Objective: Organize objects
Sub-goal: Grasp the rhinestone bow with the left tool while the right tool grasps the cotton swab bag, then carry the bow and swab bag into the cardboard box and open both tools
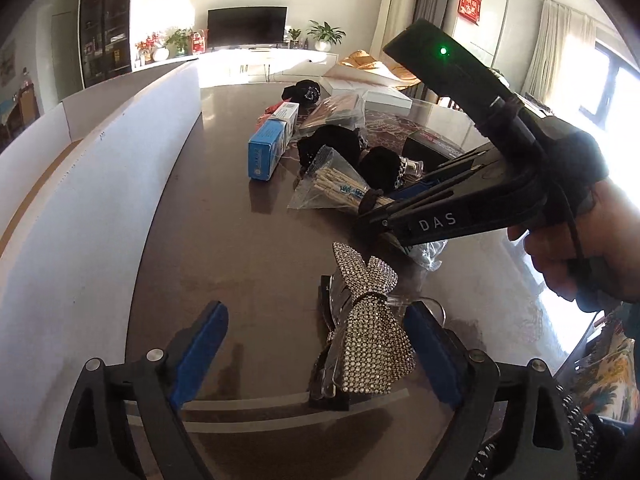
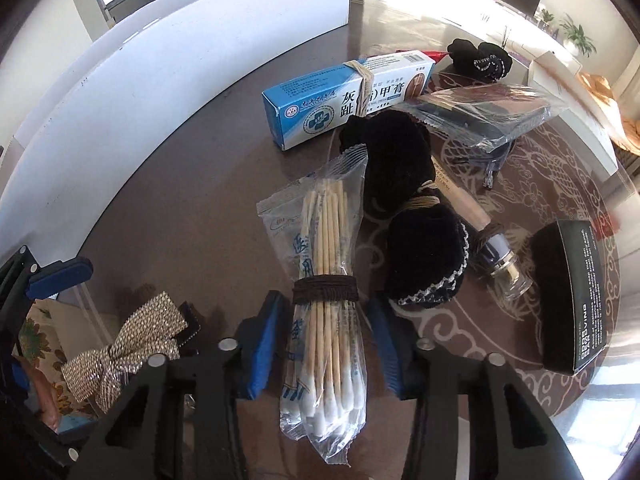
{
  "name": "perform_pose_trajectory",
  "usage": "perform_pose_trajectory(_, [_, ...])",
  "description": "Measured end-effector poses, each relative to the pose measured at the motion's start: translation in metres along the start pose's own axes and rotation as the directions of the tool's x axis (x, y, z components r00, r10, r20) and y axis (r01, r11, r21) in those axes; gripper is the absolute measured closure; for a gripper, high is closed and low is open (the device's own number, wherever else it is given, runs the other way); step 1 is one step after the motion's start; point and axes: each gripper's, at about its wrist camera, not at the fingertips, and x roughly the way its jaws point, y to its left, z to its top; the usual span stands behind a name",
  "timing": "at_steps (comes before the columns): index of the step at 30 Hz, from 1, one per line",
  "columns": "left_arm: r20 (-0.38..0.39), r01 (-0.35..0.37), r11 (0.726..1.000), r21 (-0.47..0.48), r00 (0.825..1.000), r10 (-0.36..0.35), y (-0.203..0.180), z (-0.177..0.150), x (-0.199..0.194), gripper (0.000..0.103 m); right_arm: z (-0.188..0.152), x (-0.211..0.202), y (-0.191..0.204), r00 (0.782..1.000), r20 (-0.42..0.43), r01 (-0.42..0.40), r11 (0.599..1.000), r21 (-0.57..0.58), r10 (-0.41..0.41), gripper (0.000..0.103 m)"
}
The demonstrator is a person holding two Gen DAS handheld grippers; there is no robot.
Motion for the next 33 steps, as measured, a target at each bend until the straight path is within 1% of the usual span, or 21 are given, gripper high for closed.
perform_pose_trajectory(3, [0.007,-0.014,1.000,0.021,1.000,0.014,-0.007,-0.001,0.003,0.011,-0.001,-0.005,-0.010,1.000,-0.003,-0.003,1.000,0.012,0.003,0.073])
perform_pose_trajectory(5, [0.031,-0.017,0.999,0.034,0.999,0.016,-0.010,-0.003,-0.004,0.011,0.000,-0.008,-0.017,1.000,-0.005,-0.015,1.000,0.026,0.015,0.073])
perform_pose_trajectory(7, [0.054,0.030,0.999,0.029,0.998,-0.032,-0.010,-0.007,-0.015,0.011,0.002,-0.013,-0.024,1.000,-0.001,-0.027,0.999,0.038,0.027,0.073])
perform_pose_trajectory(9, [0.075,0.091,0.995,0.030,0.993,-0.093,-0.009,-0.011,-0.025,0.011,0.005,-0.017,-0.030,0.999,0.005,-0.036,0.998,0.045,0.036,0.073])
perform_pose_trajectory(10, [0.077,0.108,0.993,0.038,0.991,-0.111,-0.011,-0.013,-0.026,0.010,0.008,-0.020,-0.033,0.999,0.009,-0.042,0.998,0.049,0.042,0.073])
perform_pose_trajectory(12, [0.068,0.109,0.992,0.059,0.991,-0.113,-0.017,-0.015,-0.021,0.008,0.014,-0.025,-0.038,0.998,0.018,-0.055,0.997,0.055,0.054,0.073])
perform_pose_trajectory(14, [0.047,0.088,0.993,0.080,0.995,-0.092,-0.026,-0.014,-0.009,0.008,0.020,-0.030,-0.043,0.998,0.023,-0.063,0.997,0.054,0.062,0.073])
perform_pose_trajectory(16, [0.055,0.076,0.993,0.091,0.995,-0.081,-0.034,-0.013,0.003,0.009,0.024,-0.036,-0.048,0.997,0.025,-0.068,0.996,0.052,0.067,0.073])
perform_pose_trajectory(17, [0.058,0.071,0.995,0.074,0.995,-0.075,-0.033,-0.011,0.009,0.015,0.026,-0.039,-0.051,0.997,0.024,-0.073,0.996,0.052,0.072,0.073])
perform_pose_trajectory(18, [0.059,0.085,0.996,0.040,0.994,-0.087,-0.030,-0.009,0.014,0.049,0.028,-0.042,-0.055,0.997,0.021,-0.078,0.996,0.051,0.077,0.073])
perform_pose_trajectory(19, [0.054,0.110,0.994,-0.013,0.993,-0.109,-0.024,-0.006,0.020,0.056,0.029,-0.046,-0.060,0.997,0.020,-0.080,0.996,0.049,0.079,0.073])
perform_pose_trajectory(20, [0.075,0.129,0.990,-0.065,0.989,-0.124,-0.017,-0.005,0.020,0.056,0.010,-0.052,-0.044,0.996,0.033,-0.082,0.995,0.051,0.080,0.073])
perform_pose_trajectory(21, [0.100,0.128,0.987,-0.098,0.988,-0.119,-0.012,-0.004,0.018,0.056,-0.001,-0.058,-0.036,0.996,0.045,-0.084,0.995,0.057,0.082,0.073])
perform_pose_trajectory(22, [0.121,0.123,0.986,-0.113,0.987,-0.109,-0.008,-0.004,0.012,0.056,0.003,-0.061,-0.039,0.995,0.055,-0.089,0.994,0.066,0.086,0.073])
perform_pose_trajectory(24, [0.157,0.122,0.983,-0.134,0.982,-0.101,-0.003,-0.001,-0.003,0.056,-0.014,-0.076,-0.024,0.989,0.093,-0.120,0.989,0.090,0.112,0.073])
perform_pose_trajectory(25, [0.180,0.131,0.981,-0.145,0.978,-0.104,-0.001,0.001,-0.014,0.056,-0.008,-0.082,-0.023,0.986,0.114,-0.136,0.986,0.097,0.124,0.073])
perform_pose_trajectory(26, [0.204,0.139,0.978,-0.157,0.973,-0.106,0.002,0.004,-0.027,0.056,-0.023,-0.095,-0.006,0.979,0.143,-0.158,0.982,0.100,0.143,0.073])
perform_pose_trajectory(28, [0.265,0.156,0.969,-0.194,0.959,-0.102,0.012,0.012,-0.059,0.056,-0.019,-0.118,0.005,0.961,0.201,-0.213,0.971,0.106,0.189,0.073])
perform_pose_trajectory(31, [0.331,0.138,0.954,-0.267,0.943,-0.044,0.044,0.023,-0.106,0.056,0.010,-0.138,0.033,0.915,0.292,-0.309,0.949,0.068,0.277,0.073])
perform_pose_trajectory(33, [0.331,0.075,0.945,-0.318,0.943,0.036,0.075,0.028,-0.126,0.056,0.033,-0.151,0.066,0.879,0.332,-0.373,0.927,0.027,0.344,0.073])
